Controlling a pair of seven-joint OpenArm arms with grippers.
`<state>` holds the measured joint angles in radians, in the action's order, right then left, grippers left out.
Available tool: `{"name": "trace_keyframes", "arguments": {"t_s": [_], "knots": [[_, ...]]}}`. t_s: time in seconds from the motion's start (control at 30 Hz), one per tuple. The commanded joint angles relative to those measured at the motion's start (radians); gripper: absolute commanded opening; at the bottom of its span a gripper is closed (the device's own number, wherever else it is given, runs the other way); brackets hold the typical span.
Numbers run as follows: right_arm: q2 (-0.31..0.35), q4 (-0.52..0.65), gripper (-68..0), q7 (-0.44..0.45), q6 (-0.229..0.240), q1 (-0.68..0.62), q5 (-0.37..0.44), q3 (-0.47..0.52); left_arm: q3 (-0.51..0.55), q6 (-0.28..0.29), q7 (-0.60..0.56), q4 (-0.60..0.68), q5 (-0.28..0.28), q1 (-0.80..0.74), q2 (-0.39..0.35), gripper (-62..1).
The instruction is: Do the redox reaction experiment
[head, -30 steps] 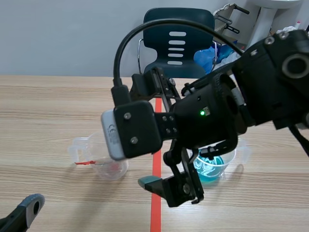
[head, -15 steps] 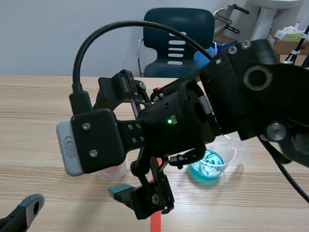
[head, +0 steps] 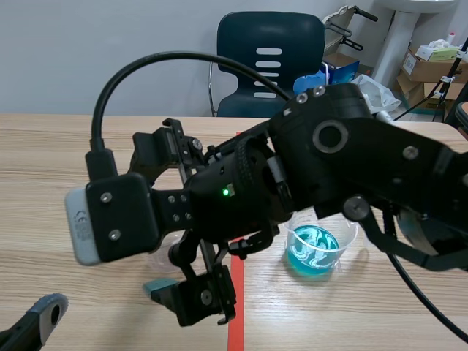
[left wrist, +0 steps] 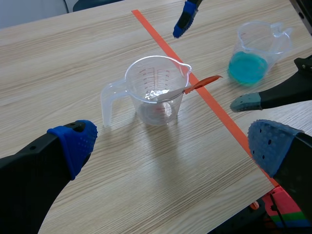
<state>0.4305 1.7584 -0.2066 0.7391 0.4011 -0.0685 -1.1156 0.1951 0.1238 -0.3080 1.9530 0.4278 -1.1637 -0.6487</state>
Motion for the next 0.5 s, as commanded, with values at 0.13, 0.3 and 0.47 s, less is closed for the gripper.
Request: {"name": "trace_keyframes", "arguments": {"t_s": [0.13, 0.3, 0.47], "knots": [[-0.018, 0.011, -12.9, 0.018, 0.006, 0.014, 0.0, -0.04, 0.004, 0.001, -0.017, 0.018, 0.002, 0.003, 0.005, 1.4], [-0.026, -0.011, -16.5, 0.018, 0.006, 0.014, 0.0, -0.055, 0.004, 0.001, -0.017, 0.018, 0.002, 0.003, 0.005, 1.4], [-0.026, -0.034, -16.6, 0.01, -0.018, 0.014, 0.0, -0.055, 0.004, 0.001, -0.017, 0.018, 0.002, 0.003, 0.005, 1.4]]}}
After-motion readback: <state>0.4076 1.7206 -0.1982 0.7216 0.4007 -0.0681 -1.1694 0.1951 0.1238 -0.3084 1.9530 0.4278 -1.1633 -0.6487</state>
